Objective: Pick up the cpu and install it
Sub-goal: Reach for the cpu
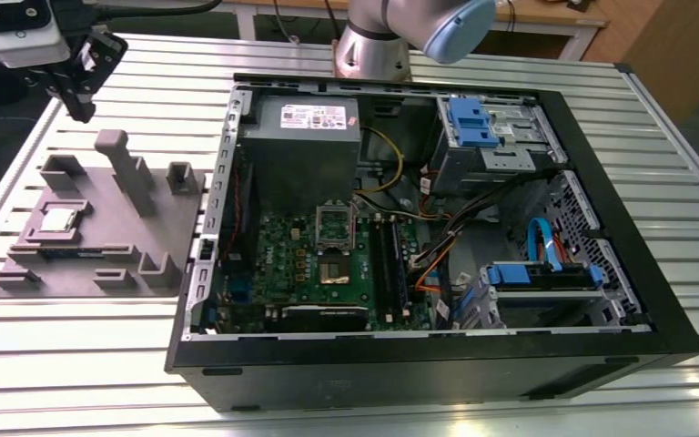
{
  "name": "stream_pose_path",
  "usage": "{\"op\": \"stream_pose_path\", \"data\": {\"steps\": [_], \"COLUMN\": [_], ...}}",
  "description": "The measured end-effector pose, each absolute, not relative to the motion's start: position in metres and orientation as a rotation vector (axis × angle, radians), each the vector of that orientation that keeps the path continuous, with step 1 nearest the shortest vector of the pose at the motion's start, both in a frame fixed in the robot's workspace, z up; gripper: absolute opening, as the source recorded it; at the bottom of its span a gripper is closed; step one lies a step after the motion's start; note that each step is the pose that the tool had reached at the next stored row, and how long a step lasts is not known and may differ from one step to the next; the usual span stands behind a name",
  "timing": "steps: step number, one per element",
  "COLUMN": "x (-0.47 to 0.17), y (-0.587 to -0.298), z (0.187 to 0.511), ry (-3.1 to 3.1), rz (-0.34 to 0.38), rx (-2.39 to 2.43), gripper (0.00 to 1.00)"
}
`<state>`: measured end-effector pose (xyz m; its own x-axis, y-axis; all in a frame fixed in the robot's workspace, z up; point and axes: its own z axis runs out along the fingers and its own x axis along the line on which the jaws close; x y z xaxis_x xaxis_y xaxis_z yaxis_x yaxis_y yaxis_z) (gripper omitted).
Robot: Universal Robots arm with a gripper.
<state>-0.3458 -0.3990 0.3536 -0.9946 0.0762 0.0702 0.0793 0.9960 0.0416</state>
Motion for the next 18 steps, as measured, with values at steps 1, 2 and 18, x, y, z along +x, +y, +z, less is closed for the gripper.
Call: {"op": "stream_pose_path", "data": {"steps": [1, 2, 18], "x": [-0.3462, -0.3467, -0.3517], "y": [-0.3990, -0.3989, -0.3989], "z": [0.3535, 0.3535, 0.3522], "ry": [-3.070, -3.070, -3.070], "rz": [-0.068, -0.068, -0.068], "rx": [-0.120, -0.120, -0.120], "gripper": [0.10, 0.10, 0.10]}}
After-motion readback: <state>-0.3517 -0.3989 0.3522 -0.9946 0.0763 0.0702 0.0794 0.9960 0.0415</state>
